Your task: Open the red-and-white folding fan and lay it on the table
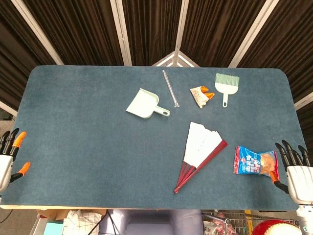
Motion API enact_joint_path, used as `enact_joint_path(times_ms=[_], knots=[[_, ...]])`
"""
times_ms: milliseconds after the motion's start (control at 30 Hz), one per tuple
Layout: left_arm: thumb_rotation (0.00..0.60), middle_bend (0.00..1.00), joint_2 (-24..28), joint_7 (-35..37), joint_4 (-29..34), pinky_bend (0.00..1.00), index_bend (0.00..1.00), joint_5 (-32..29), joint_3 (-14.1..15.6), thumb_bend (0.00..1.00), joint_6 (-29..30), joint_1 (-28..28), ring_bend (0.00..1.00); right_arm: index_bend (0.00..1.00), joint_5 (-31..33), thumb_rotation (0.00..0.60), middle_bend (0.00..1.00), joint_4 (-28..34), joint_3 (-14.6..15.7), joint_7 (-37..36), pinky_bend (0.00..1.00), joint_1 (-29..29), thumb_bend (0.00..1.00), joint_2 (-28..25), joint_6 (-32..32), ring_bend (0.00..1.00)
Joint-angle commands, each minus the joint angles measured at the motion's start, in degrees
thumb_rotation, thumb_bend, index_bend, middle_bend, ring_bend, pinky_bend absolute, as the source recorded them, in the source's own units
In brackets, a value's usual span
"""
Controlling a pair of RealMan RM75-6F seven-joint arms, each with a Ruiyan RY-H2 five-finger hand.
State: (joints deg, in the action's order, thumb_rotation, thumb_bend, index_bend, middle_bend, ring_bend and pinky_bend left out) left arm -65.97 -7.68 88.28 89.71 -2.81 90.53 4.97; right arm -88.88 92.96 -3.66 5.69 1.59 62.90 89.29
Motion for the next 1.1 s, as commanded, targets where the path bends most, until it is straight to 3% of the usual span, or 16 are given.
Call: enact_joint_path(times_ms=[33,667,833,1100], knots=[[0.600,0.00,0.1,0.1,0.0,0.13,0.00,-0.1,0.0,0.37,0.1,-0.1,0.00,0.10,0.1,0.600,0.10,-0.1,-0.1,-0.2,0.09,0.0,0.34,0.0,0.2,0.21],[0.600,0.00,0.4,0.1,0.4,0.13,0.00,0.3,0.1,0.37,0.7,-0.6,0.00,0.10,-6.2,0.600,0.10,-1.6,1.6,1.1,0.09,1.6,0.34,1.9,0.1,0.21],[0.600,0.00,0.6,1.2,0.4,0.13,0.00,0.8,0.2,0.37,1.7,-1.0,0.00,0.10,-13.5,0.600,0.10,-4.3,3.3,0.2,0.09,3.9,0.34,5.1,0.3,0.21],[0.600,0.00,1.2,2.8,0.1,0.13,0.00,-0.7,-0.5,0.37,1.1,-0.9,0.00,0.12,-18.2,0.600,0.10,-8.2,4.7,5.8,0.09,7.2,0.34,12.3,-4.1,0.21]])
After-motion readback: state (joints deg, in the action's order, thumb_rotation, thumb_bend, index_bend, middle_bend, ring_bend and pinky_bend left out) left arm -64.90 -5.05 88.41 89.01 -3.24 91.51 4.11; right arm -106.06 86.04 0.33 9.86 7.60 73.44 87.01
